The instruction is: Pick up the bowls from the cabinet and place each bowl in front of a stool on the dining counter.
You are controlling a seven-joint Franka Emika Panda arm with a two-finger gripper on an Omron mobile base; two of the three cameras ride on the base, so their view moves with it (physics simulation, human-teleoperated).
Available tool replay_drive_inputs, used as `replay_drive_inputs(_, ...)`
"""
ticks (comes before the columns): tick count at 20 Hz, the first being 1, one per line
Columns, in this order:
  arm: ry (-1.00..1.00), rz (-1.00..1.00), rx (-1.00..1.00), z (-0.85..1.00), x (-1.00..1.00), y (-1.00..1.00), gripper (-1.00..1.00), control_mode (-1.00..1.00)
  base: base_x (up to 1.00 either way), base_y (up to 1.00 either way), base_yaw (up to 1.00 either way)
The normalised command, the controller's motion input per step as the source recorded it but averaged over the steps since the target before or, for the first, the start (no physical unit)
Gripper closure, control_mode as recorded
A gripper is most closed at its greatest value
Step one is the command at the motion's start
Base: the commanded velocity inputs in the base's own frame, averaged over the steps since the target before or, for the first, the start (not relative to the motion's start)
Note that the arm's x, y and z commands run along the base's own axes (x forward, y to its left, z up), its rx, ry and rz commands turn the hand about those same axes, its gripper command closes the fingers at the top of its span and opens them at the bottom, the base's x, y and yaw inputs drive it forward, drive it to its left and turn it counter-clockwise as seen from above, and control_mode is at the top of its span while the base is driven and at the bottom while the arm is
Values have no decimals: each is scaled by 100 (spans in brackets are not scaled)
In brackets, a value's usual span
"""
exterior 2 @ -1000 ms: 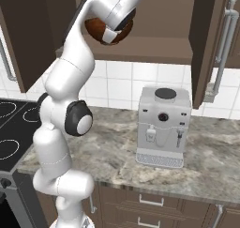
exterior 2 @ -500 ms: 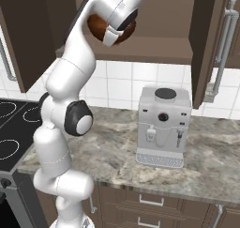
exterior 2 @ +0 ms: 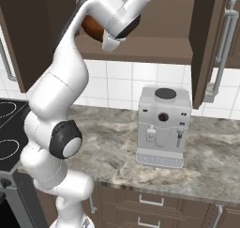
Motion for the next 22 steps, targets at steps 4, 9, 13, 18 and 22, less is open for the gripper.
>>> replay_drive_inputs(4, -7, 0, 0, -23, -100, 0, 100, -100, 0, 0, 0)
replay_drive_inputs(9, 5, 0, 0, -14, -100, 0, 100, -100, 0, 0, 0)
replay_drive_inputs(13, 16, 0, -3, -14, -100, 0, 100, -100, 0, 0, 0)
replay_drive_inputs(18, 29, 0, -3, -1, -100, 0, 100, -100, 0, 0, 0)
replay_drive_inputs(22, 24, 0, -4, -13, -96, 0, 100, -100, 0, 0, 0)
